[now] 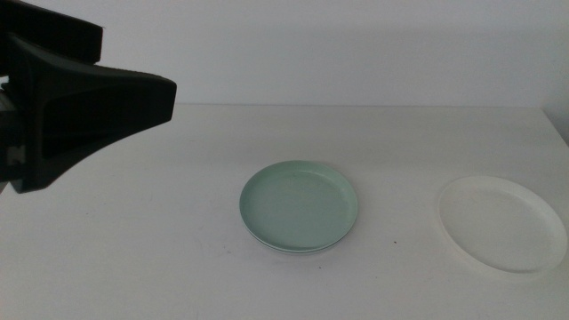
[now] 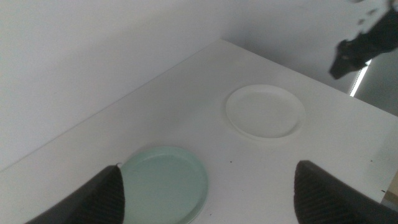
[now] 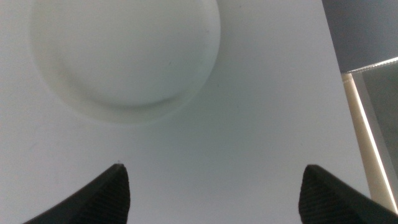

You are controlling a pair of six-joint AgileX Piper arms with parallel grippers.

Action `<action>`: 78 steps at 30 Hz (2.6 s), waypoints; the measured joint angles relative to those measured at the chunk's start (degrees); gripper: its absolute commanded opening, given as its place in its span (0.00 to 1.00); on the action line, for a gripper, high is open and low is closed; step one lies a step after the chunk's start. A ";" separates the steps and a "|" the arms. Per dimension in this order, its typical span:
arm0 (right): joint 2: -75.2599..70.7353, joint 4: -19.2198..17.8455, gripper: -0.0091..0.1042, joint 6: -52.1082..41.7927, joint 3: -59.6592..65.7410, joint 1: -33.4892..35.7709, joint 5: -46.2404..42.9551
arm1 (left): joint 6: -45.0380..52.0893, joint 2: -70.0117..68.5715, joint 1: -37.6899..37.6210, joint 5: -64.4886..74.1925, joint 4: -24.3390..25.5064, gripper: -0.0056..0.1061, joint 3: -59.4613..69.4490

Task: Stack the three bowls on top of each other.

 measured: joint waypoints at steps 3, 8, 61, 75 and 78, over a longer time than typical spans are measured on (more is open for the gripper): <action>6.64 1.10 0.85 -1.67 -2.81 -2.46 -1.98 | 0.00 0.00 0.00 0.00 0.00 0.89 0.00; 16.60 9.07 0.82 -8.95 -8.61 -9.52 -5.02 | 0.00 0.00 0.00 0.00 0.00 0.89 0.00; 37.03 26.03 0.06 -16.51 -22.16 -2.83 -9.45 | 0.00 0.00 0.00 0.00 0.00 0.89 0.00; 45.57 28.13 0.06 -7.08 -29.26 21.52 -12.13 | 0.00 0.00 0.00 0.00 0.00 0.89 0.00; 46.75 29.72 0.06 -6.84 -29.40 22.09 -12.89 | 0.00 0.00 0.00 0.00 0.00 0.89 0.00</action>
